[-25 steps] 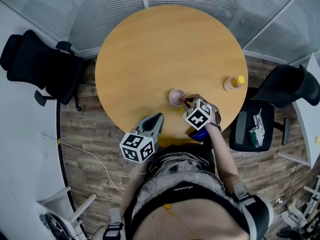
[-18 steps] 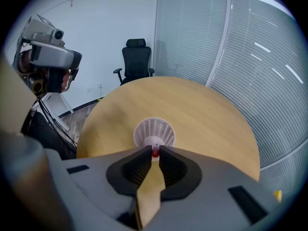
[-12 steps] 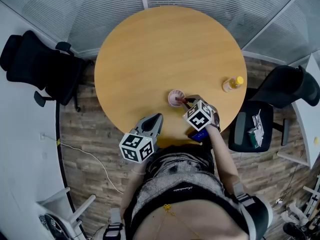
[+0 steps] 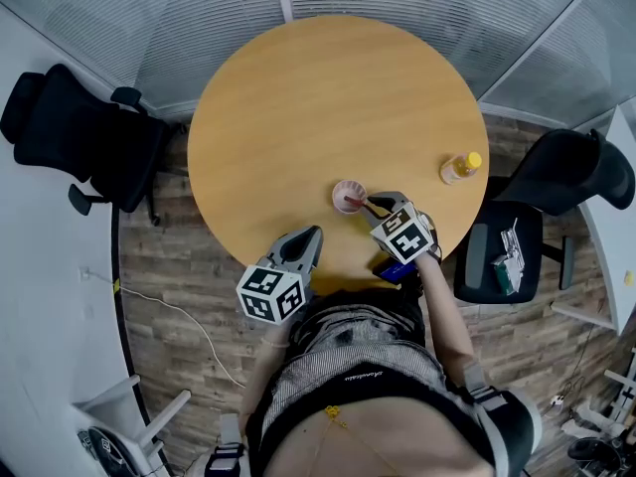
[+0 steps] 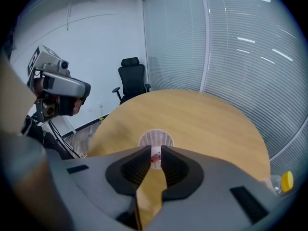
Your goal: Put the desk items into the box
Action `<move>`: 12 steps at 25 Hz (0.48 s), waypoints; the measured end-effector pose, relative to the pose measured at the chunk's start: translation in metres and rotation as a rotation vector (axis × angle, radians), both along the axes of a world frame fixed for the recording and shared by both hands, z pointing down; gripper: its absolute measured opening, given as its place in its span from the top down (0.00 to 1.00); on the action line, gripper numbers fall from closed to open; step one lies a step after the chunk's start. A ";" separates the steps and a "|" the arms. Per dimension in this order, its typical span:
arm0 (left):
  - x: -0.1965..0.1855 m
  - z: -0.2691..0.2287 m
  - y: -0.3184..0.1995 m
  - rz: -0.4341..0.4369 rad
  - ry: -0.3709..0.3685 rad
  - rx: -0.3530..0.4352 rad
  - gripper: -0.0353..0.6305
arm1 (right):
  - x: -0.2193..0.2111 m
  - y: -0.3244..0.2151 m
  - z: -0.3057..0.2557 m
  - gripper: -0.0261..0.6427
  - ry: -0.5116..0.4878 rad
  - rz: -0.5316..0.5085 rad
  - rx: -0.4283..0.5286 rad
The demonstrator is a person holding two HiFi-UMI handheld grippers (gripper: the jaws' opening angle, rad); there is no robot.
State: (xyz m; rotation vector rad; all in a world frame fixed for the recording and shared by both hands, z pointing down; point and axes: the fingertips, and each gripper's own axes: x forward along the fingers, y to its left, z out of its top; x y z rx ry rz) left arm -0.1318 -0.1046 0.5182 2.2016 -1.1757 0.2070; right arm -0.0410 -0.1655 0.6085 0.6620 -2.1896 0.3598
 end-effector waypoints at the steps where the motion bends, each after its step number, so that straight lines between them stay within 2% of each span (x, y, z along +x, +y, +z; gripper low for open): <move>1: 0.000 -0.001 0.000 0.001 0.000 0.001 0.95 | 0.001 0.000 -0.003 0.86 -0.009 0.011 0.004; 12: 0.015 -0.009 0.007 0.030 0.003 0.020 0.95 | 0.011 0.021 -0.046 0.90 -0.118 0.015 0.064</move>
